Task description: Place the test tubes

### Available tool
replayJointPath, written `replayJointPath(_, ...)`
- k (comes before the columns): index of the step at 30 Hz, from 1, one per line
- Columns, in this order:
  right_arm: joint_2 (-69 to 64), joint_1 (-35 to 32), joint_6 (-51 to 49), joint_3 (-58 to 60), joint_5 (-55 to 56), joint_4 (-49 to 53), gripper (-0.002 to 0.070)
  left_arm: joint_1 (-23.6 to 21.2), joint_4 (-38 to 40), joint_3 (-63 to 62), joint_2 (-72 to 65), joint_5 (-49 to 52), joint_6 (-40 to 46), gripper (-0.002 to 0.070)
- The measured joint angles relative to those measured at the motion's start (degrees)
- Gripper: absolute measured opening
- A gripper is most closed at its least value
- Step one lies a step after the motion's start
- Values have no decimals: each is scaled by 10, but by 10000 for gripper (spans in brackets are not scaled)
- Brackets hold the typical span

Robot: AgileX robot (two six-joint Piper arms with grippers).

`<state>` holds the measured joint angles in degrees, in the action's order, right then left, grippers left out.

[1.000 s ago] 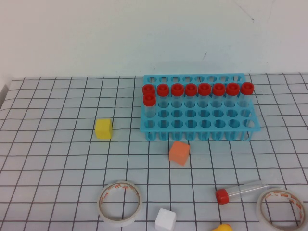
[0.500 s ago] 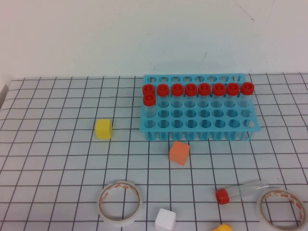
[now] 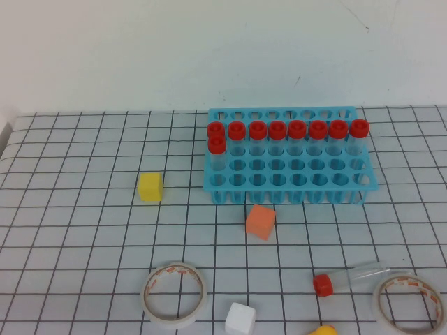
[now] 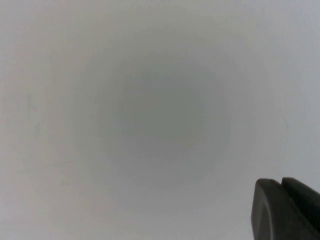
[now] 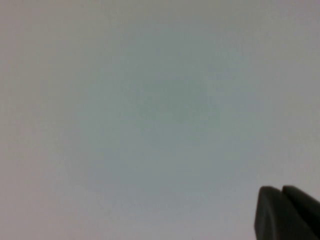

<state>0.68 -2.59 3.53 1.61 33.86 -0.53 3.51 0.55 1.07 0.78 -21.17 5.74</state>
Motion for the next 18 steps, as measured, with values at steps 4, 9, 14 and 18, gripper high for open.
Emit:
replayJointPath(4, 1, 0, 1, -35, -50, -29, -1, 0, -5, -13, 0, 12, -1, -1)
replayJointPath(9, -15, 0, 2, -158, -202, 33, -1, 0, -5, -134, -2, 166, -1, -1)
replayJointPath(14, -103, 0, 2, -273, -344, 147, -1, 0, 1, -260, -72, 350, -1, -1)
replayJointPath(18, -185, 0, 7, -343, -473, 155, -1, 0, 27, -315, -154, 477, -1, -1)
